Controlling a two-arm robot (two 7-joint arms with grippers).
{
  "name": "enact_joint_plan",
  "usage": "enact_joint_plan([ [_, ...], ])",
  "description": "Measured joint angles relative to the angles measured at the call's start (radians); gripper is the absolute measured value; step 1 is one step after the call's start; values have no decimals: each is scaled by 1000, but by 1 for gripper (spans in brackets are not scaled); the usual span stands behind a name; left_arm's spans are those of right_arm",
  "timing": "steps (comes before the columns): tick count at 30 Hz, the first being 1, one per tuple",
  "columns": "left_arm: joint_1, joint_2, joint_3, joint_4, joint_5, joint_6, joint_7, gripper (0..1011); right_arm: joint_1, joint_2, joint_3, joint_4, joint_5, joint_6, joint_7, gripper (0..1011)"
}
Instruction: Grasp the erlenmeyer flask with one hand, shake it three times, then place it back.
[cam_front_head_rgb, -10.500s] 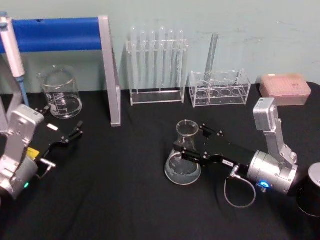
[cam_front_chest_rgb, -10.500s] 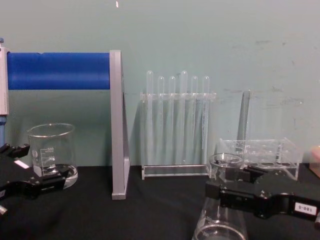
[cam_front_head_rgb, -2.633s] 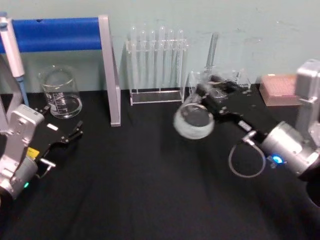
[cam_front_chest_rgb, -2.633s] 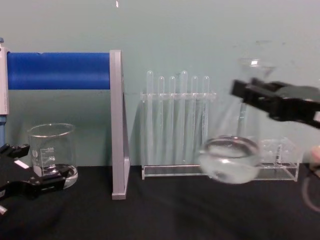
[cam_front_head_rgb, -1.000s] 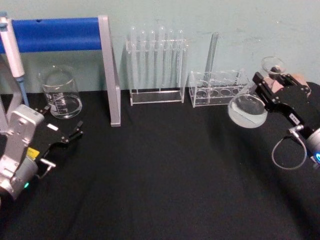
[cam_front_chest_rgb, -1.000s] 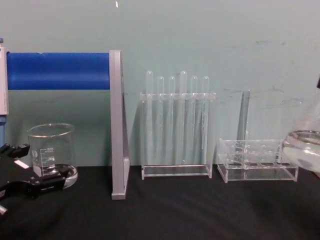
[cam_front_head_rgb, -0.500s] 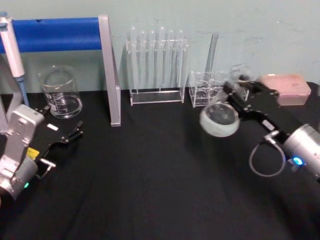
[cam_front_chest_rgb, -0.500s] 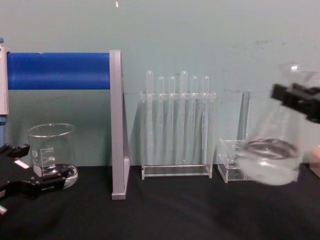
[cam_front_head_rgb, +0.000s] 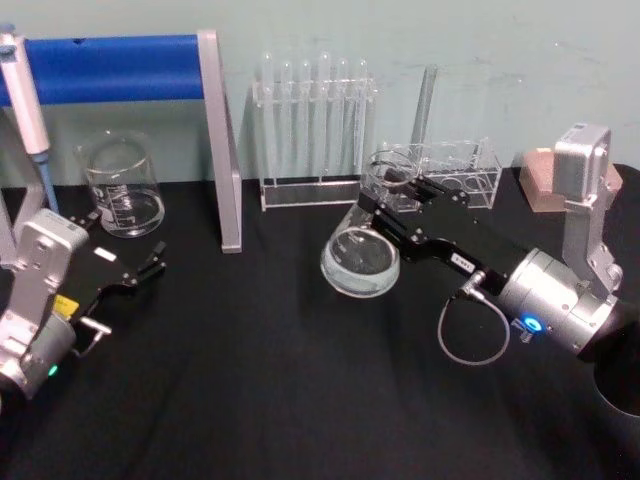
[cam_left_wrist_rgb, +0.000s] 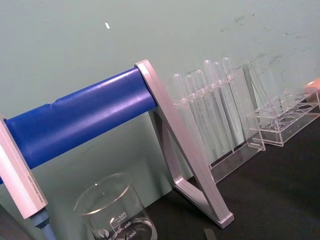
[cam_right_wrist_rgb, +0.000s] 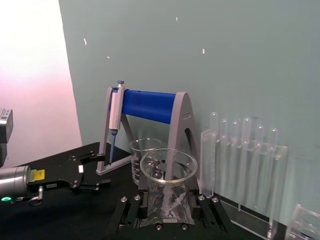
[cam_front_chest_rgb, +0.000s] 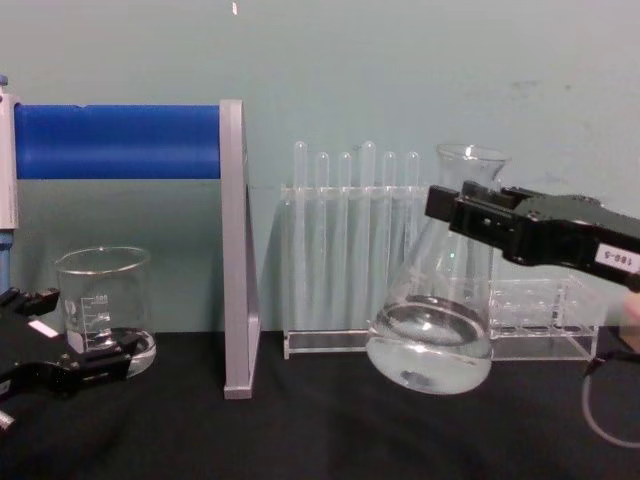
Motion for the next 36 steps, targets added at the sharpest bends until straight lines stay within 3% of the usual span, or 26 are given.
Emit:
enact_joint_plan([
  [36,0,0,0,0,0,0,0,1001,51,32,-55,61,27,-30,35,449],
])
